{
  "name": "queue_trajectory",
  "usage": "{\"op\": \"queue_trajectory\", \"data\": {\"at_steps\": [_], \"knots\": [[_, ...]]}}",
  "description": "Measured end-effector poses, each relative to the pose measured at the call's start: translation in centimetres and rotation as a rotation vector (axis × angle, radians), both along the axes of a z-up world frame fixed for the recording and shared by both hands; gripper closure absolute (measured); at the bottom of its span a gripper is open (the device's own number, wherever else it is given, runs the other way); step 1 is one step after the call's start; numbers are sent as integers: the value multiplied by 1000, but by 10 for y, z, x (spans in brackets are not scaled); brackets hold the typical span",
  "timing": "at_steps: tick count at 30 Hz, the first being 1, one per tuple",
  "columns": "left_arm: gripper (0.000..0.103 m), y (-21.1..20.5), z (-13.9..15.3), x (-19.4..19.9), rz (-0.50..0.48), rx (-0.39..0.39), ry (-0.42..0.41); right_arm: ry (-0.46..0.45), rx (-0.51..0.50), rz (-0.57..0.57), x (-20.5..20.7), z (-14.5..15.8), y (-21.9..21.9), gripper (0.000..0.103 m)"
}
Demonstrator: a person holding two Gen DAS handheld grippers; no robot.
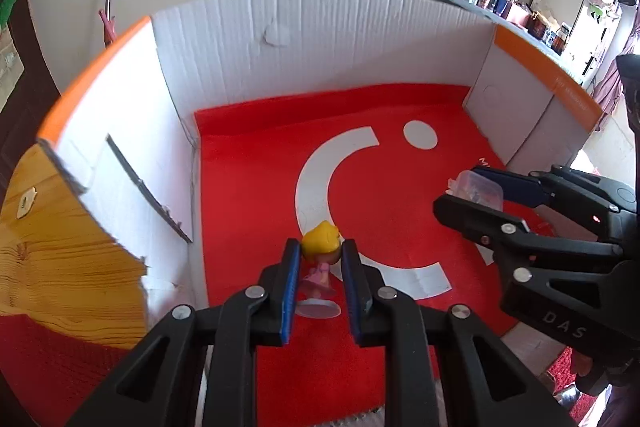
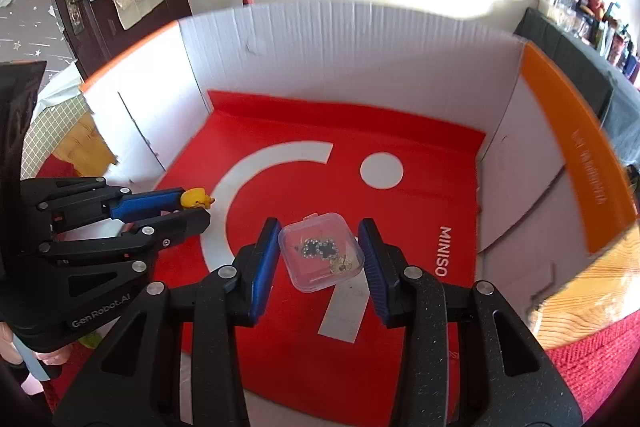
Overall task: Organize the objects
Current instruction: 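Carry the figurine and clear box with both tools over into the cardboard box, then lower both held items onto the red felt and open both tools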
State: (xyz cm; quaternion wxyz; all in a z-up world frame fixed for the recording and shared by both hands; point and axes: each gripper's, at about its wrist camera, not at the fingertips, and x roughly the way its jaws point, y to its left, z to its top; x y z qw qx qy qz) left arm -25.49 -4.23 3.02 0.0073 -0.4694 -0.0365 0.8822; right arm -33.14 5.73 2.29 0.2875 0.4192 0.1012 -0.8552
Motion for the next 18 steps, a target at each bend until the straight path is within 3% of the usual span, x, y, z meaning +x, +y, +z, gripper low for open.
{"op": "queue_trajectory", "data": {"at_steps": [12, 18], "knots": [[82, 1, 1, 13, -20, 22, -30, -38, 36, 20, 5, -3, 2, 65], [82, 7, 0, 19, -28, -8, -19, -82, 48, 4, 6, -4, 9, 65]]}}
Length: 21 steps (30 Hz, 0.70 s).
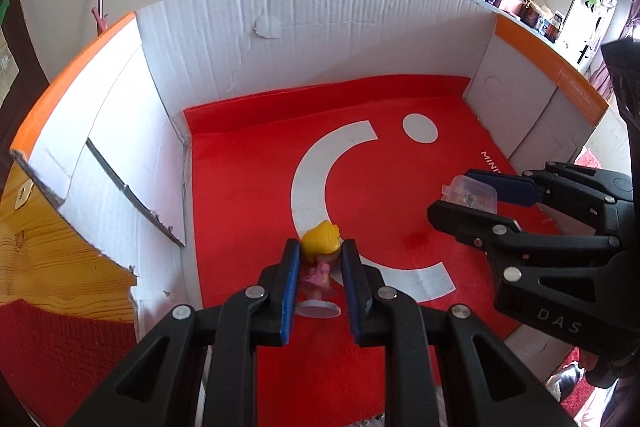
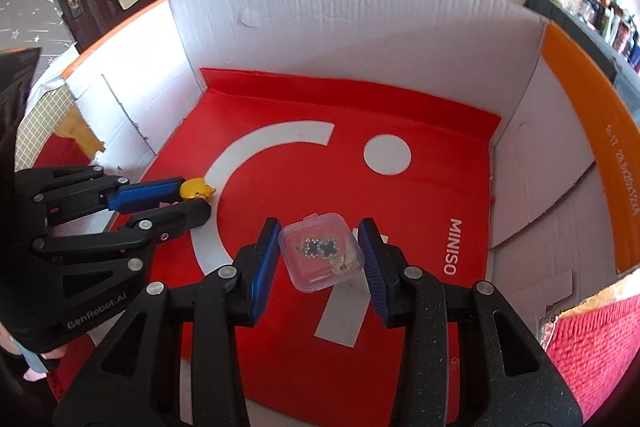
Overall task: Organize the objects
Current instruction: 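Lower both held items onto the red felt and open both tools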
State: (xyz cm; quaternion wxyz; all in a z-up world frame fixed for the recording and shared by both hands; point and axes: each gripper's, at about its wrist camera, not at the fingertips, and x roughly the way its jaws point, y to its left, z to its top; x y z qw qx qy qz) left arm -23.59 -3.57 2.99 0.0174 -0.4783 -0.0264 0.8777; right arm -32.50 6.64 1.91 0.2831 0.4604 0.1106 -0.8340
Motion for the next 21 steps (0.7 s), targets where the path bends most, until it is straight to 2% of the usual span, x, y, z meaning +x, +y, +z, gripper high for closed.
{"op": "queue_trajectory", "data": {"at_steps": [9, 21], "knots": [[82, 0, 1, -1, 6, 4, 3, -35, 43, -6, -8, -2, -1, 64], [81, -7, 2, -2, 14, 16, 6, -44, 38, -9, -10, 1, 2, 63]]}}
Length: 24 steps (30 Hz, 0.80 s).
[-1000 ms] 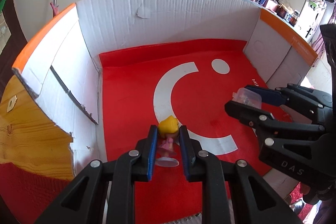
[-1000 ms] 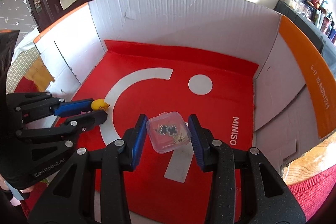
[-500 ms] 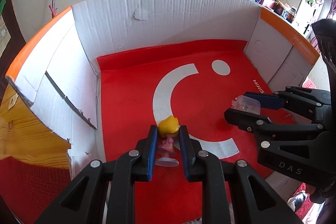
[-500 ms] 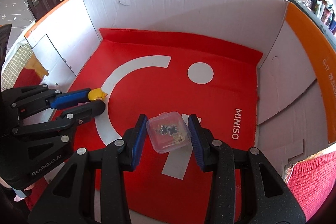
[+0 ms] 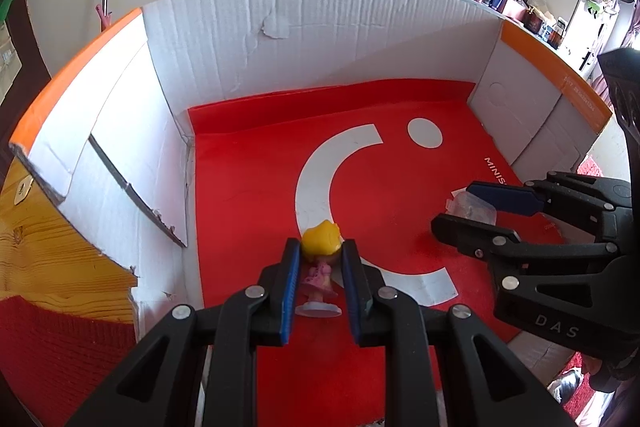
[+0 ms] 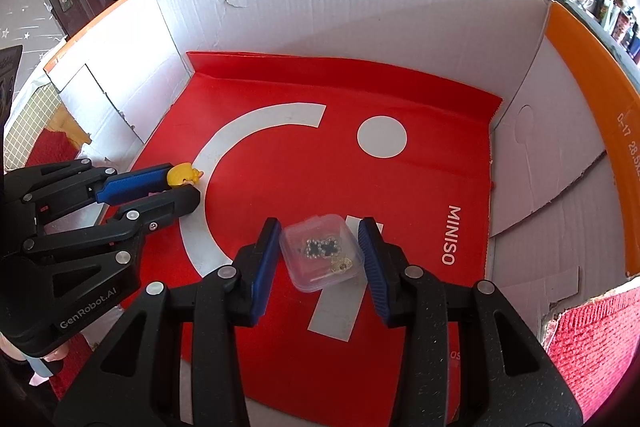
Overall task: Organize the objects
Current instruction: 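Lower both held items onto the red felt and open both tools, then withdraw both open tools up and out of the cardboard box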
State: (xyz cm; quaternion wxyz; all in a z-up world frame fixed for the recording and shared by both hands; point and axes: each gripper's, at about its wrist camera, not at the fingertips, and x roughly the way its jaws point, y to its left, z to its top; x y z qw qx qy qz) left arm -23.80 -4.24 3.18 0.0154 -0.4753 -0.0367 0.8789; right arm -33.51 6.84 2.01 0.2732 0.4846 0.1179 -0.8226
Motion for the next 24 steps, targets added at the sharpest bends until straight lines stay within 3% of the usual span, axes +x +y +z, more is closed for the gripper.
{"op": "queue_trajectory", "data": {"at_steps": [4, 12, 24], "knots": [[71, -3, 0, 1, 1, 1, 3, -6, -11, -3, 0, -1, 1, 52], [68, -4, 3, 3, -4, 6, 5, 3, -24, -9, 8, 0, 1, 50], [48, 1, 20, 16, -1, -42, 75, 42, -73, -22, 23, 11, 14, 39]]}}
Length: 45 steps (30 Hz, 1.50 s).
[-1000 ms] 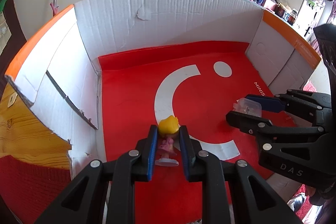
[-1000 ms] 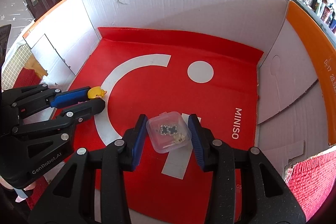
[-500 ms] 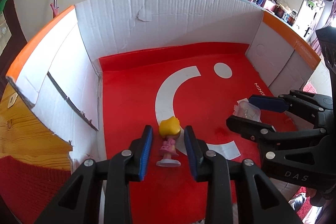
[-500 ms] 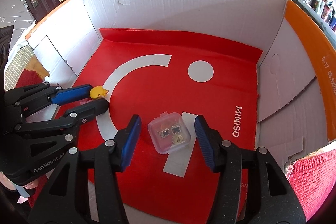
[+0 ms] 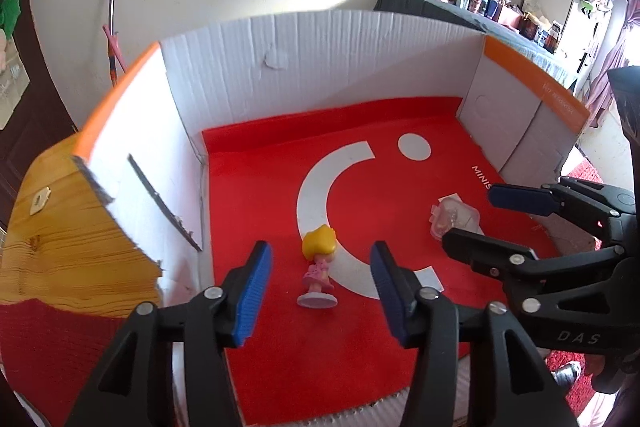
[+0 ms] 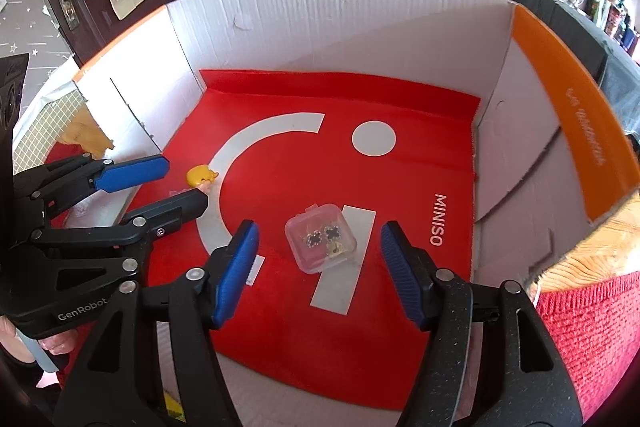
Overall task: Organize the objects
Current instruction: 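Withdraw both open tools up and out of the cardboard box, then reach the left tool to the blue bottle while the right reaches the black cylinder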
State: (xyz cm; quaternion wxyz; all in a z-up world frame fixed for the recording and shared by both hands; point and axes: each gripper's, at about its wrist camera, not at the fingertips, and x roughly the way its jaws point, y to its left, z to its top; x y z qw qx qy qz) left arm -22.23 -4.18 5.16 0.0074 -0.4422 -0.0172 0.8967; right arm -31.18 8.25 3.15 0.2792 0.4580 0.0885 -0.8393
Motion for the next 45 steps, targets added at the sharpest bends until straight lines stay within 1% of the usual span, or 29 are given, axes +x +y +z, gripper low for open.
{"op": "queue_trajectory", "data": {"at_steps": [3, 5, 9, 13, 17, 21, 23, 29, 33, 39, 45], "knots": [[47, -1, 4, 4, 3, -7, 11, 16, -17, -2, 7, 6, 4, 38], [46, 0, 7, 8, 5, -11, 19, 22, -24, -2, 9, 7, 2, 35], [38, 0, 12, 17, 8, -18, 44, 37, -40, -2, 16, 12, 2, 32], [30, 1, 19, 28, 19, -32, 78, 63, -52, -5, 25, 19, 5, 26], [25, -1, 25, 40, 33, -43, 110, 86, -72, -14, 33, 26, 9, 18], [20, -1, 29, 49, 40, -49, 133, 104, -83, -16, 42, 31, 13, 14], [18, -1, 30, 53, 41, -51, 144, 116, -85, -15, 46, 33, 14, 9], [7, 3, 34, 67, 41, -68, 183, 148, -93, -12, 58, 40, 17, 4], [1, 3, 38, 77, 45, -62, 208, 167, -98, -13, 66, 44, 19, 3], [0, 6, 39, 91, 44, -80, 228, 183, -106, -17, 78, 46, 22, 2], [0, 15, 41, 109, 24, -98, 254, 214, -103, -16, 92, 49, 25, 2]]}}
